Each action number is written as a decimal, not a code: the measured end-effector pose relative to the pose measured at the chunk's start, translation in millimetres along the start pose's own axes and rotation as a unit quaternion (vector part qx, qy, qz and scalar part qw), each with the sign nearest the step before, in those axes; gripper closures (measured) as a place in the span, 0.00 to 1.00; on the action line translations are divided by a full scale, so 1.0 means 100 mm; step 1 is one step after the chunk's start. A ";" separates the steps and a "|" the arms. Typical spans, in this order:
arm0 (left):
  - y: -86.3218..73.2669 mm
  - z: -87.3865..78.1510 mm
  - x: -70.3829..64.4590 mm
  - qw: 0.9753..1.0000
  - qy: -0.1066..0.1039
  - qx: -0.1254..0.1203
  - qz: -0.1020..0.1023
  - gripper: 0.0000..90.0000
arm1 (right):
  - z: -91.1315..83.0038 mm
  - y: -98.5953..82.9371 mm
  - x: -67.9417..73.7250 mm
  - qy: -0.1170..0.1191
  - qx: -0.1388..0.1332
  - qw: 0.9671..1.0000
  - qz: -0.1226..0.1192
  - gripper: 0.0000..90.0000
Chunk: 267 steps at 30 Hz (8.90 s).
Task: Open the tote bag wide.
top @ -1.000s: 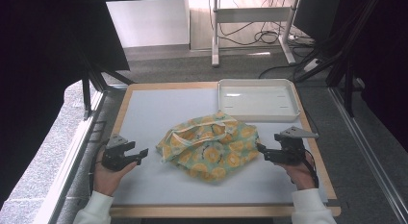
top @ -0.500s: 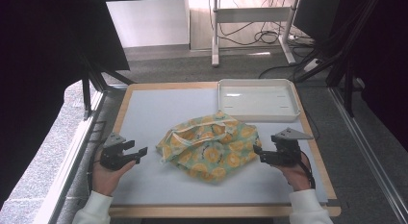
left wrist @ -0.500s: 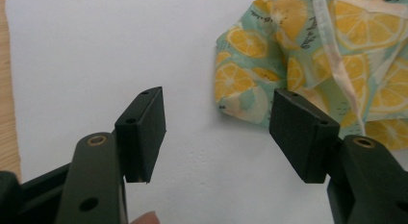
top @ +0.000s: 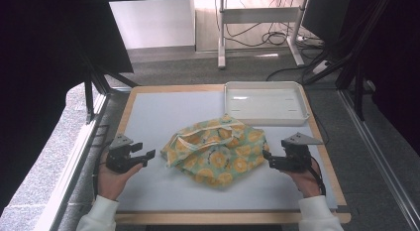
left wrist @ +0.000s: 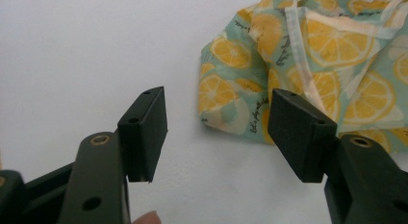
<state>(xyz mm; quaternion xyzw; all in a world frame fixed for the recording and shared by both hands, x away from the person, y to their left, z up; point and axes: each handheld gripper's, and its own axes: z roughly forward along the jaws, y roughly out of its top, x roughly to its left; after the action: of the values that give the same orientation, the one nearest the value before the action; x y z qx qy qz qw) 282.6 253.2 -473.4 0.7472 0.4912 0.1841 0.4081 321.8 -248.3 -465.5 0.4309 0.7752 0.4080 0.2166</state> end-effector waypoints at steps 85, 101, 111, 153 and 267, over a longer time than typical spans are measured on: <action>0.29 0.61 -0.30 0.995 -0.088 0.035 0.011 1.00 | -0.04 0.25 0.17 -0.048 -0.006 0.999 -0.012 0.24; 0.28 0.55 -0.27 0.995 -0.091 0.031 0.010 1.00 | 0.06 0.52 0.06 -0.010 -0.008 1.000 -0.029 0.33; 0.28 0.55 -0.27 0.995 -0.091 0.028 0.010 1.00 | 0.32 0.67 0.10 0.018 0.007 0.998 -0.054 0.39; 0.26 0.61 -0.33 0.995 -0.089 0.036 0.024 1.00 | 1.18 0.80 0.16 0.018 0.086 0.990 -0.106 0.82; 0.04 0.21 -0.56 0.990 -0.132 -0.014 0.047 1.00 | -0.04 -0.03 0.31 0.125 -0.026 0.990 -0.065 0.98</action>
<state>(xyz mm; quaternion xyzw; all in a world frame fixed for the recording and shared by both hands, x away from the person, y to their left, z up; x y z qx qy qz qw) 274.2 193.8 -475.6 0.7814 0.3945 0.1102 0.4709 300.9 -225.1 -465.2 0.3197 0.8118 0.4633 0.1552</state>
